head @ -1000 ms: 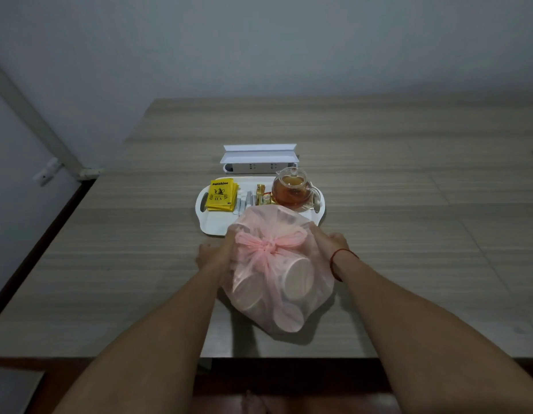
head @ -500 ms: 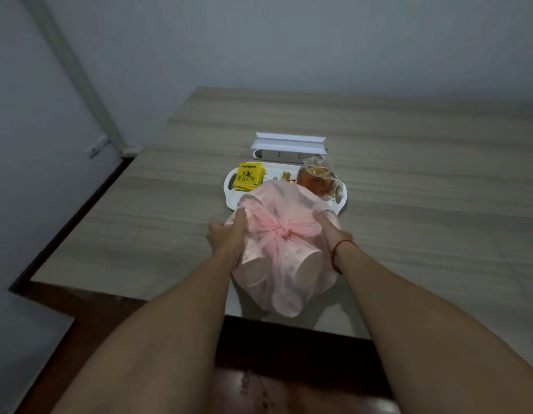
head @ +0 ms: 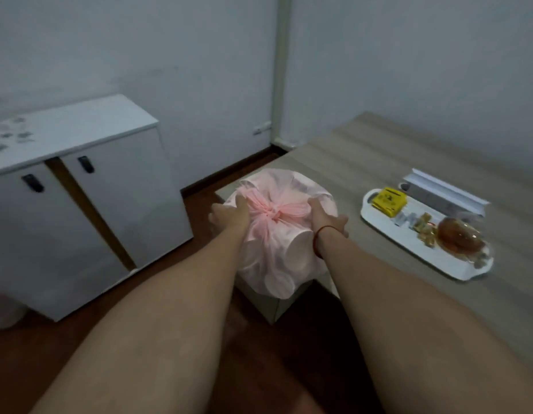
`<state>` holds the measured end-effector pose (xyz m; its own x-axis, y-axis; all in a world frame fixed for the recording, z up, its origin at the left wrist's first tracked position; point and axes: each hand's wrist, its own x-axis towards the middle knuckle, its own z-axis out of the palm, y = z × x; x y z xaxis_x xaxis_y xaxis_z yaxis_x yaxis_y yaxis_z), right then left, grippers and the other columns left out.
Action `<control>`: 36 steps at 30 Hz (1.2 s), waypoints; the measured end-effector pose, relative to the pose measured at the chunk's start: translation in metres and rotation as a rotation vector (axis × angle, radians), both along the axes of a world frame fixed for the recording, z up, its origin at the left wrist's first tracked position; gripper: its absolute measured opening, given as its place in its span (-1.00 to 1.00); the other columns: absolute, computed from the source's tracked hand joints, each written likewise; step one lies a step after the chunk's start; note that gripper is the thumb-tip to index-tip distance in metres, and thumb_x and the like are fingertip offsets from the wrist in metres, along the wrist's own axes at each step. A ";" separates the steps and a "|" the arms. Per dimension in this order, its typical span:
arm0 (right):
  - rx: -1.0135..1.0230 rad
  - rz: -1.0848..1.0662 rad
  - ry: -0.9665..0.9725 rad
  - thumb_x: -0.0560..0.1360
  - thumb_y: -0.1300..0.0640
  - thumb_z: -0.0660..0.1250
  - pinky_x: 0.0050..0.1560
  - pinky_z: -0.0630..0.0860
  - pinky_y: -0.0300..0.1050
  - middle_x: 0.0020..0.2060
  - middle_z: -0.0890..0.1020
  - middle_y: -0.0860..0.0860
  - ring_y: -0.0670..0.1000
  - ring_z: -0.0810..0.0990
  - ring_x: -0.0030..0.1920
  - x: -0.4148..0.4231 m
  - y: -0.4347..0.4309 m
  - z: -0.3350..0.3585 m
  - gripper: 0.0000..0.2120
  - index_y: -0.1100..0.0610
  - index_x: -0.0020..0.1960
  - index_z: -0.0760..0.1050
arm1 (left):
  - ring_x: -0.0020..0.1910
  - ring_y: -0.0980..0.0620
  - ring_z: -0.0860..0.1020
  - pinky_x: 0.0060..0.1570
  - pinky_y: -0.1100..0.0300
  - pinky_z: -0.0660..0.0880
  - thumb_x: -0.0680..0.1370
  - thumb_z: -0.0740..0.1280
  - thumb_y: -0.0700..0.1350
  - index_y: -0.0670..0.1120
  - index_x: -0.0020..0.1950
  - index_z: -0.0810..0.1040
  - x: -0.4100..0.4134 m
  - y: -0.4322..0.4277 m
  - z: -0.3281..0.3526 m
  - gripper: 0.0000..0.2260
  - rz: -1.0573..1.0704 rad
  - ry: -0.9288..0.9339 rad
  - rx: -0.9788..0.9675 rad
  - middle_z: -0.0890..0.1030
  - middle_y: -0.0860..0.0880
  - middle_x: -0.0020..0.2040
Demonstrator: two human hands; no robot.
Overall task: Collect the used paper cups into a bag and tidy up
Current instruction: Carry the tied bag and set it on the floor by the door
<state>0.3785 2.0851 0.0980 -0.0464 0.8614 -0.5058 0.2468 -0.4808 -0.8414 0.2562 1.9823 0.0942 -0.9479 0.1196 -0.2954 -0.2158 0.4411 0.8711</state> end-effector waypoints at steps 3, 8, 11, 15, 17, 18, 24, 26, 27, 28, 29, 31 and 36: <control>0.028 0.172 0.003 0.31 -0.24 0.43 0.30 0.33 0.16 0.42 0.27 0.16 0.29 0.35 0.36 -0.071 -0.062 0.007 -0.14 0.02 0.48 0.17 | 0.37 -0.27 0.41 0.31 -0.02 0.37 0.54 0.26 0.16 -0.23 0.41 0.34 -0.052 -0.078 0.006 -0.41 0.170 0.015 -0.032 0.42 -0.24 0.40; -0.005 0.422 0.033 0.30 -0.25 0.44 0.27 0.36 0.14 0.42 0.28 0.15 0.27 0.38 0.34 -0.187 -0.199 0.006 -0.14 0.02 0.47 0.20 | 0.38 -0.27 0.37 0.34 -0.08 0.31 0.55 0.24 0.13 -0.24 0.40 0.33 -0.140 -0.226 0.008 -0.44 0.460 0.054 -0.107 0.41 -0.25 0.40; -0.049 0.506 0.073 0.31 -0.22 0.45 0.26 0.37 0.07 0.40 0.29 0.15 0.25 0.41 0.32 -0.249 -0.278 0.000 -0.16 0.05 0.46 0.23 | 0.38 -0.26 0.38 0.35 -0.05 0.30 0.55 0.25 0.12 -0.25 0.40 0.34 -0.191 -0.311 0.005 -0.44 0.575 0.082 -0.122 0.42 -0.25 0.40; -0.072 0.612 0.044 0.33 -0.24 0.41 0.31 0.33 0.12 0.42 0.27 0.15 0.26 0.35 0.37 -0.317 -0.374 -0.011 -0.15 0.03 0.49 0.18 | 0.38 -0.24 0.39 0.33 0.05 0.31 0.55 0.27 0.10 -0.28 0.38 0.39 -0.250 -0.411 -0.003 -0.45 0.687 0.114 -0.146 0.43 -0.26 0.38; -0.089 0.668 0.013 0.34 -0.26 0.39 0.32 0.31 0.18 0.42 0.26 0.14 0.27 0.33 0.37 -0.346 -0.417 -0.019 -0.16 0.02 0.49 0.16 | 0.40 -0.23 0.37 0.36 0.02 0.29 0.55 0.27 0.10 -0.27 0.37 0.38 -0.274 -0.453 -0.007 -0.45 0.730 0.106 -0.159 0.42 -0.26 0.39; -0.093 0.691 0.003 0.34 -0.27 0.38 0.33 0.31 0.20 0.42 0.26 0.14 0.27 0.33 0.37 -0.359 -0.435 -0.022 -0.17 0.01 0.49 0.16 | 0.41 -0.23 0.36 0.37 0.01 0.28 0.55 0.27 0.11 -0.26 0.38 0.37 -0.283 -0.472 -0.009 -0.45 0.749 0.099 -0.177 0.41 -0.26 0.39; -0.094 0.816 -0.023 0.34 -0.27 0.37 0.30 0.32 0.18 0.39 0.29 0.14 0.26 0.36 0.34 -0.453 -0.537 -0.042 -0.20 0.01 0.46 0.19 | 0.36 -0.22 0.39 0.35 0.07 0.29 0.54 0.27 0.11 -0.19 0.38 0.43 -0.352 -0.577 -0.033 -0.48 0.907 0.060 -0.204 0.40 -0.27 0.37; -0.093 0.878 -0.033 0.34 -0.28 0.36 0.30 0.32 0.21 0.38 0.29 0.15 0.27 0.37 0.33 -0.486 -0.567 -0.051 -0.20 0.01 0.46 0.18 | 0.34 -0.23 0.38 0.36 0.06 0.28 0.53 0.28 0.11 -0.17 0.35 0.48 -0.374 -0.607 -0.039 -0.51 0.959 0.066 -0.202 0.40 -0.26 0.35; -0.103 0.903 -0.040 0.35 -0.28 0.35 0.30 0.32 0.21 0.38 0.30 0.16 0.27 0.37 0.33 -0.505 -0.583 -0.055 -0.20 0.01 0.46 0.19 | 0.34 -0.23 0.37 0.37 0.05 0.26 0.53 0.28 0.10 -0.17 0.33 0.49 -0.391 -0.622 -0.041 -0.52 0.991 0.060 -0.200 0.38 -0.27 0.34; -0.107 0.926 -0.052 0.35 -0.28 0.35 0.29 0.33 0.21 0.37 0.30 0.16 0.28 0.38 0.33 -0.526 -0.599 -0.060 -0.21 0.01 0.45 0.19 | 0.34 -0.24 0.36 0.38 0.05 0.25 0.53 0.29 0.10 -0.18 0.33 0.50 -0.408 -0.637 -0.043 -0.53 1.019 0.054 -0.207 0.37 -0.27 0.34; -0.112 0.949 -0.066 0.35 -0.28 0.35 0.28 0.33 0.20 0.36 0.31 0.16 0.28 0.38 0.32 -0.547 -0.617 -0.063 -0.21 0.02 0.45 0.20 | 0.34 -0.24 0.35 0.39 0.04 0.24 0.53 0.29 0.11 -0.17 0.32 0.51 -0.426 -0.653 -0.044 -0.53 1.042 0.038 -0.221 0.37 -0.27 0.34; -0.128 0.983 -0.081 0.34 -0.30 0.36 0.27 0.33 0.18 0.36 0.32 0.16 0.27 0.39 0.32 -0.585 -0.644 -0.069 -0.20 0.02 0.45 0.20 | 0.33 -0.24 0.37 0.36 0.03 0.23 0.53 0.27 0.15 -0.12 0.32 0.52 -0.460 -0.679 -0.044 -0.53 1.070 0.007 -0.279 0.39 -0.25 0.33; -0.047 1.005 -0.120 0.23 -0.36 0.37 0.29 0.36 0.17 0.34 0.43 0.14 0.25 0.46 0.31 -0.694 -0.699 -0.078 -0.14 0.04 0.40 0.30 | 0.30 -0.22 0.41 0.32 0.02 0.30 0.55 0.23 0.18 -0.08 0.31 0.53 -0.556 -0.731 -0.045 -0.54 1.064 -0.023 -0.364 0.45 -0.22 0.30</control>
